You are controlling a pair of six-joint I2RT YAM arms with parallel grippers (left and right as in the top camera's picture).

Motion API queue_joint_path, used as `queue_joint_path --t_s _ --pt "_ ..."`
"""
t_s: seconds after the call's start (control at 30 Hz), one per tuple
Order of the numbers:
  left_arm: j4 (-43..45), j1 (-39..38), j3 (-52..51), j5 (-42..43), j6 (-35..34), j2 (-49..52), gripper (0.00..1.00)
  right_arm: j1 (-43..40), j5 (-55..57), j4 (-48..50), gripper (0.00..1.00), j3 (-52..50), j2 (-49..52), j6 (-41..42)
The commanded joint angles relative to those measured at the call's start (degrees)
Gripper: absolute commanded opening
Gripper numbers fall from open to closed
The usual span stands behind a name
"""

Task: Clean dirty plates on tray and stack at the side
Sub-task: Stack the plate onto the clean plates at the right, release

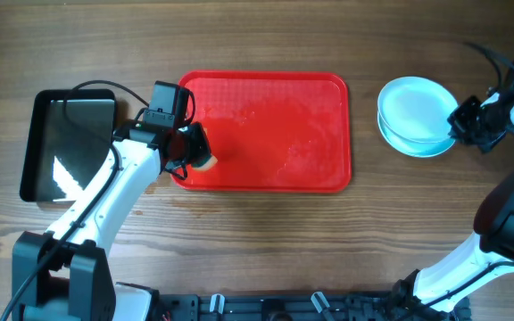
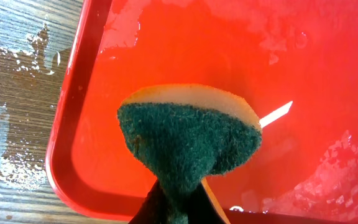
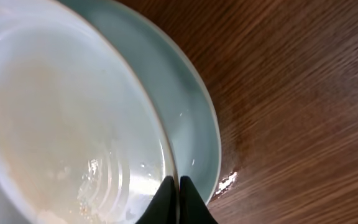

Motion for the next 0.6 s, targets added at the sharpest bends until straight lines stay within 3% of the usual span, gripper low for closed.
queue_joint_path --t_s 0.0,0.4,0.43,0.47,0.5,0.57 --pt "0.2 0.0 -0.5 0.9 0.0 0.1 0.04 0.1 -1.0 0.7 0.04 0.0 -0.8 -0.9" --pt "0.2 0.0 -0.5 1.1 0.0 0.1 0.04 0.0 4.4 -0.9 0.04 -0.1 -7.2 -3.7" --pt "0.2 0.0 -0.5 1.2 0.0 0.1 0.04 0.0 4.4 -0.9 0.11 -0.1 -7.2 -3.7" --pt "0.2 0.0 -0.5 1.3 0.0 0.1 0.04 0.0 4.4 -0.8 0.34 -0.1 -7.2 -3.7" --pt "0.2 0.0 -0.5 1.3 0.0 0.1 0.04 0.0 4.4 -0.8 0.40 -0.1 -7.2 -3.7" --pt "0.5 0.0 -0.5 1.3 0.0 0.1 0.04 0.0 4.5 -0.7 0.34 -0.1 -7.2 -3.7"
